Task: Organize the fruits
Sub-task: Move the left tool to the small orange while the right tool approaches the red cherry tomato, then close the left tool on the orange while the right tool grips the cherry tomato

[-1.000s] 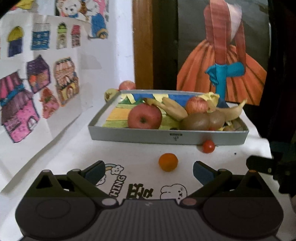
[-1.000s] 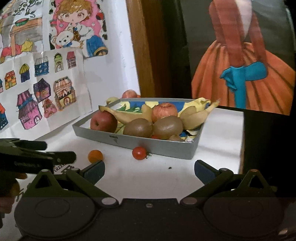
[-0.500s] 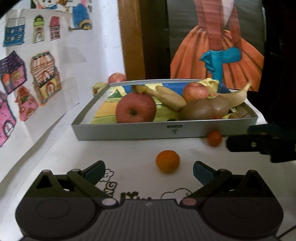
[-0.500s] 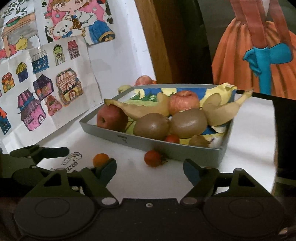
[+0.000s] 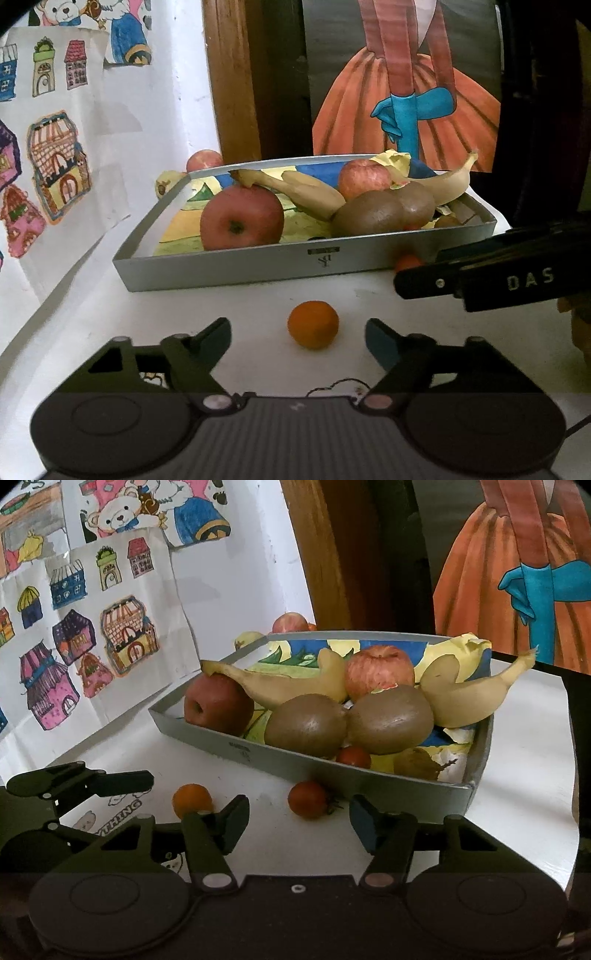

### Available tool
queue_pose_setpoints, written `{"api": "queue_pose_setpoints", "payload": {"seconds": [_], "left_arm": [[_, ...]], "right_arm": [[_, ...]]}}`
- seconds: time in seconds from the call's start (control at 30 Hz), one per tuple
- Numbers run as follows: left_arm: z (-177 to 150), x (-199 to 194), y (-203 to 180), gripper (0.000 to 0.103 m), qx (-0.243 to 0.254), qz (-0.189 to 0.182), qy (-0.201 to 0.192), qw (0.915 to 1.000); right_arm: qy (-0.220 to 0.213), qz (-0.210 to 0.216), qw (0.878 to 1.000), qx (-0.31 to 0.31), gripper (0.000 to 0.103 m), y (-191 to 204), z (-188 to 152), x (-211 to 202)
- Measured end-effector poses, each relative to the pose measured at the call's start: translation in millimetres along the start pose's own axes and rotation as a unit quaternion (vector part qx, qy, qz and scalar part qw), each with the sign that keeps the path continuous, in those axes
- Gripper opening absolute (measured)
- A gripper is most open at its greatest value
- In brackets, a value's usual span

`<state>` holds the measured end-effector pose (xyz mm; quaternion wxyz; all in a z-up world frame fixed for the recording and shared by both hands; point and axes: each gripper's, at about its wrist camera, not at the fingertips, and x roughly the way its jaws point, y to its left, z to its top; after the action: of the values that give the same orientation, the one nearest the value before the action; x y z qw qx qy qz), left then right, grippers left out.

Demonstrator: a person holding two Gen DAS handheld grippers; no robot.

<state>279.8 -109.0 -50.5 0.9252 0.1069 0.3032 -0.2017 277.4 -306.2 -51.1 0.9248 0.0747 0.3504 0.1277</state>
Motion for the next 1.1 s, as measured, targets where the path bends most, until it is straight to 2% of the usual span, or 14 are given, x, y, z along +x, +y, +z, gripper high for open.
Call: {"api": "queue_pose_setpoints", "payload": {"seconds": [0.17, 0.3, 0.33, 0.43, 0.53, 0.67, 1.1], "left_arm": [[0, 4, -1, 0.061, -0.001, -0.006, 0.005, 1.0], [1, 6, -1, 0.048, -0.008, -0.008, 0.005, 0.9999], [2, 6, -2, 0.042, -0.009, -0.009, 0.006, 0.9999], [2, 7, -4, 0.036, -0.006, -0.012, 0.008, 0.9999], [3, 8, -6, 0.034, -0.004, -0.015, 0.007, 0.9999], [3, 8, -5, 0.034, -0.012, -0.017, 0.006, 0.9998], [2, 6, -2, 0.032, -0.034, -0.021, 0.004, 0.9992]], "right_arm": [[0.008, -0.009, 1.0, -0.002, 0.05, 3, -1, 7], [0.006, -0.019, 1.0, -0.006, 0.049, 5, 0, 10], [0.007, -0.021, 1.0, -0.009, 0.049, 5, 0, 11], [0.006, -0.03, 0.999, -0.025, 0.049, 11, -1, 12], [0.004, -0.038, 0.999, -0.03, 0.046, 14, -1, 13], [0.0, -0.048, 0.998, -0.029, 0.032, 12, -2, 13], [-0.01, -0.029, 1.0, -0.005, 0.027, 6, -8, 3]]}}
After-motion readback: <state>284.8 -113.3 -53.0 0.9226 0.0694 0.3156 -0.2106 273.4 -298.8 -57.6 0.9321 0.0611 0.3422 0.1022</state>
